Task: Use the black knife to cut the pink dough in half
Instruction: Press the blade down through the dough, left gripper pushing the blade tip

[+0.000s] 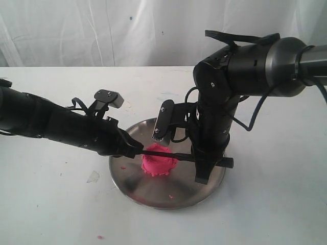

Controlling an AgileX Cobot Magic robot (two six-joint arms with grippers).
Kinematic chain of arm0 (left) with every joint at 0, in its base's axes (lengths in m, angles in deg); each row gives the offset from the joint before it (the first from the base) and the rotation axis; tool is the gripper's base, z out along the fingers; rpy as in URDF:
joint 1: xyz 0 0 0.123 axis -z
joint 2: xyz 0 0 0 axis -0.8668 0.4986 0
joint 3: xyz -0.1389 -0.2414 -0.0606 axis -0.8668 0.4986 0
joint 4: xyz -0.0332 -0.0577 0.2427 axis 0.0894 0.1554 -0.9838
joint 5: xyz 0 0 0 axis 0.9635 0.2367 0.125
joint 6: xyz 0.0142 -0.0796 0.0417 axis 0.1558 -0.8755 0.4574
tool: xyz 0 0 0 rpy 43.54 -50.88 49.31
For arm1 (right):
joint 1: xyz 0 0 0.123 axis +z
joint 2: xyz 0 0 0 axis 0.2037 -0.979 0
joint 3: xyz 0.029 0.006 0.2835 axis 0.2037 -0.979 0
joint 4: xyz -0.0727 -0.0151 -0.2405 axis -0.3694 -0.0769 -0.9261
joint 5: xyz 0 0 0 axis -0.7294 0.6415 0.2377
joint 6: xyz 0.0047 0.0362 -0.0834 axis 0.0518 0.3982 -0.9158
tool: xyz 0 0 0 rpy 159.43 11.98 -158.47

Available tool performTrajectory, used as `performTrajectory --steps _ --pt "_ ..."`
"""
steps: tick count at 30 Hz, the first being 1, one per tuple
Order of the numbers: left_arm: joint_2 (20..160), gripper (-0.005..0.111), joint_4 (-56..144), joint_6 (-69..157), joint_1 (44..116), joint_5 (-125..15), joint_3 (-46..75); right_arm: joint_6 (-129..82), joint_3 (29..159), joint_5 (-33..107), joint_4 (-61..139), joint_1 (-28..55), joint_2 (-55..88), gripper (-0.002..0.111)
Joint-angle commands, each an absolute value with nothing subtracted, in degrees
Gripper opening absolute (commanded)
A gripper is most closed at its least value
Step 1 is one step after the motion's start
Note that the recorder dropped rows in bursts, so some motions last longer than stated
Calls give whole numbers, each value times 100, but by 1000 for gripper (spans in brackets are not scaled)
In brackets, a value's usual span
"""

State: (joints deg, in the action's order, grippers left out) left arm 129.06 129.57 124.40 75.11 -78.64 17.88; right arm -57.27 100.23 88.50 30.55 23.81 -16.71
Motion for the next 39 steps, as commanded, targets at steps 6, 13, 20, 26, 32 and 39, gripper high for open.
performTrajectory --steps 6,13,20,26,32,39 --pt "13150 0 12986 12405 7513 -7766 1786 -5726 10046 8832 3035 2363 -1651 0" --pt "13266 0 13030 12405 7513 -7766 1786 -5726 10046 8789 3035 2363 -1827 0" --pt "13259 0 13030 12429 7513 -7777 1786 -5726 10046 8640 3047 2363 -2059 0" --pt "13259 0 13030 12427 7513 -7763 1786 -5726 10046 8594 3047 2363 -2226 0" --pt "13259 0 13030 12452 7513 -7764 1786 -5751 10046 8545 3047 2363 -2370 0" --pt "13279 0 13030 12453 7513 -7655 1786 -5751 10046 8545 3047 2363 -2380 0"
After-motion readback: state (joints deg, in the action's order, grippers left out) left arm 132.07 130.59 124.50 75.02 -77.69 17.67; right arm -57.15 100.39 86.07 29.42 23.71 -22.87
